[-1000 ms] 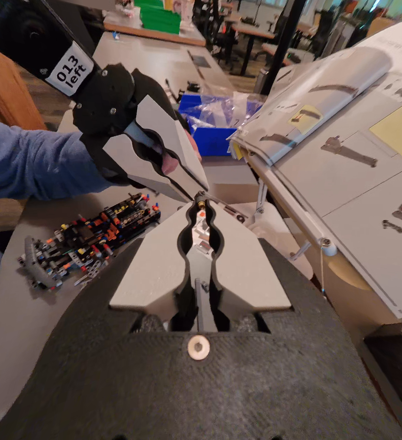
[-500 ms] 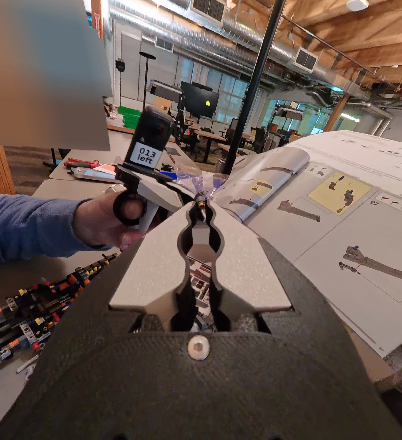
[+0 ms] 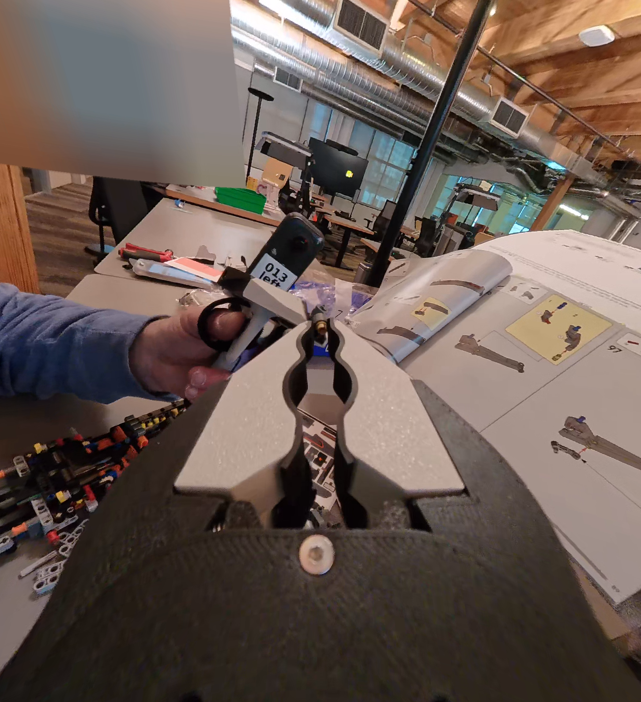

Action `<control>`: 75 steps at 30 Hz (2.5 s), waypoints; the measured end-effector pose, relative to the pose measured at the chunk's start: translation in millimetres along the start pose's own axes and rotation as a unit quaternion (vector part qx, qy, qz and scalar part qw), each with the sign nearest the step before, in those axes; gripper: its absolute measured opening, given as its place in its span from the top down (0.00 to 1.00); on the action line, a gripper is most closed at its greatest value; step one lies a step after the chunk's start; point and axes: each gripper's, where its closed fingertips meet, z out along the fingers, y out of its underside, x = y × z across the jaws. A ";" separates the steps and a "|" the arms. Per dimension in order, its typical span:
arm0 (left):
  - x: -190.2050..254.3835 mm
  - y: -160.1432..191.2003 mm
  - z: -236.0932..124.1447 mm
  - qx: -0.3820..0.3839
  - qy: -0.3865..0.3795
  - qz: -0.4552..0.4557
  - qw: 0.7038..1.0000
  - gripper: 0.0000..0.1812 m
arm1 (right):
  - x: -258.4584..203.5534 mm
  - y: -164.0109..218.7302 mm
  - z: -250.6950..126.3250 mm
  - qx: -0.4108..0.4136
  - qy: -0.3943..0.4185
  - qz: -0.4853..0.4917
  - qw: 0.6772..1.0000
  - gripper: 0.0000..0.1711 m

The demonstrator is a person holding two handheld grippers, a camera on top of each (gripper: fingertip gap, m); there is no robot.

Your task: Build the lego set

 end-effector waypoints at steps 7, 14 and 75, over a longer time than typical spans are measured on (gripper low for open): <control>-2.0 3.3 -3.0 -0.016 -0.010 0.021 1.000 1.00 | -0.4 5.8 1.0 -0.017 0.003 -0.010 1.000 0.97; -10.9 12.3 -6.2 -0.107 -0.079 0.090 0.987 1.00 | 2.3 10.3 -4.9 -0.077 0.012 -0.051 0.996 0.90; -21.0 2.4 -13.8 -0.155 -0.187 0.268 0.932 0.97 | 9.3 5.5 16.3 -0.027 -0.043 0.147 0.988 0.97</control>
